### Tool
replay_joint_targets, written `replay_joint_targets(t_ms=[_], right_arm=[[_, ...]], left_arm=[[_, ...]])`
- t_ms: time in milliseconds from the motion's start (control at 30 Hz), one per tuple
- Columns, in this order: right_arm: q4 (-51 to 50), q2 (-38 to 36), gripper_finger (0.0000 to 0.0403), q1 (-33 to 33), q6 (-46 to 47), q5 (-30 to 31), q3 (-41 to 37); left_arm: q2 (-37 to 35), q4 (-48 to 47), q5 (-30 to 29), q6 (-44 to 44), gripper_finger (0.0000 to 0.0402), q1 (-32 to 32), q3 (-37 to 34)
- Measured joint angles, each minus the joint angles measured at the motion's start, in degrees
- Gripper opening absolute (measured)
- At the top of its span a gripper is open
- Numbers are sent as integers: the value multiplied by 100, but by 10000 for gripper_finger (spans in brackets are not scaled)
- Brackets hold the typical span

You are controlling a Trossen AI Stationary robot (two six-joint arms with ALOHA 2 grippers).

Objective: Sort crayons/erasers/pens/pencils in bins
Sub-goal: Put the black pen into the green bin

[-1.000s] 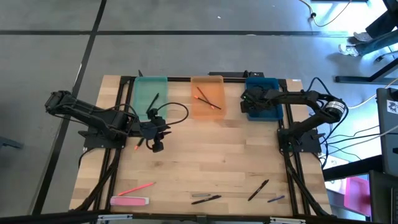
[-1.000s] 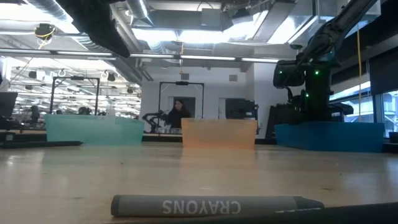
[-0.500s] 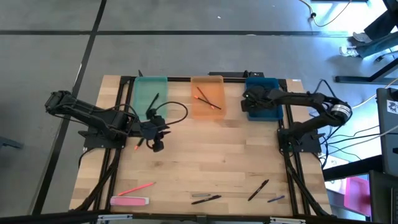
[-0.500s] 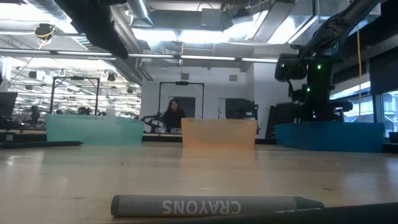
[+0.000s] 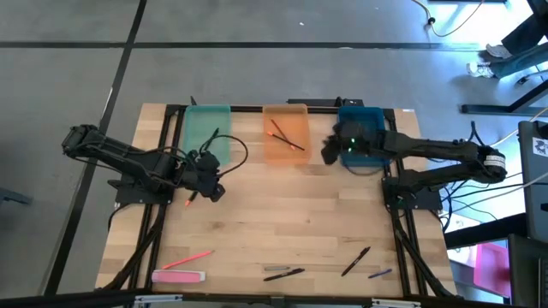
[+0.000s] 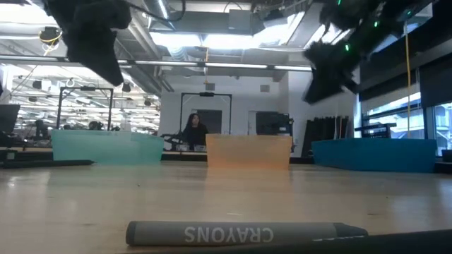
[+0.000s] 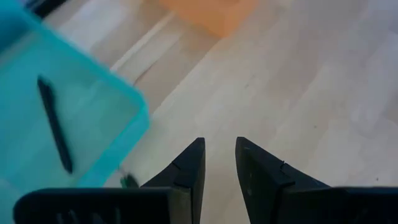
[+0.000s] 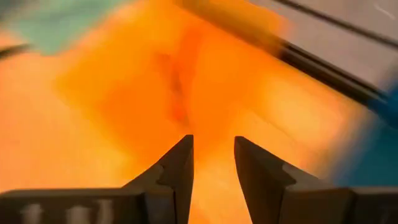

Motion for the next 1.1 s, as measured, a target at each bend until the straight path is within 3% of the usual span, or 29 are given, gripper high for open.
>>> replay_joint_targets(t_ms=[133,467,633,1100], right_arm=[[881,43,121,834,-623,-158,0],[1843,285,121,2219,-2071,-390,0],[2053,358,121,2540,-2515,-844,0],[2191,341,121,2808,-2656,-903,0]], left_arm=[[-1,-406,131,-846,82,0,0],[-3,-1450,799,-2573,82,2,-103],[-2,-1221,1259,-3015,82,2,-602],[-2,87,1189,-3155,82,2,-1761]])
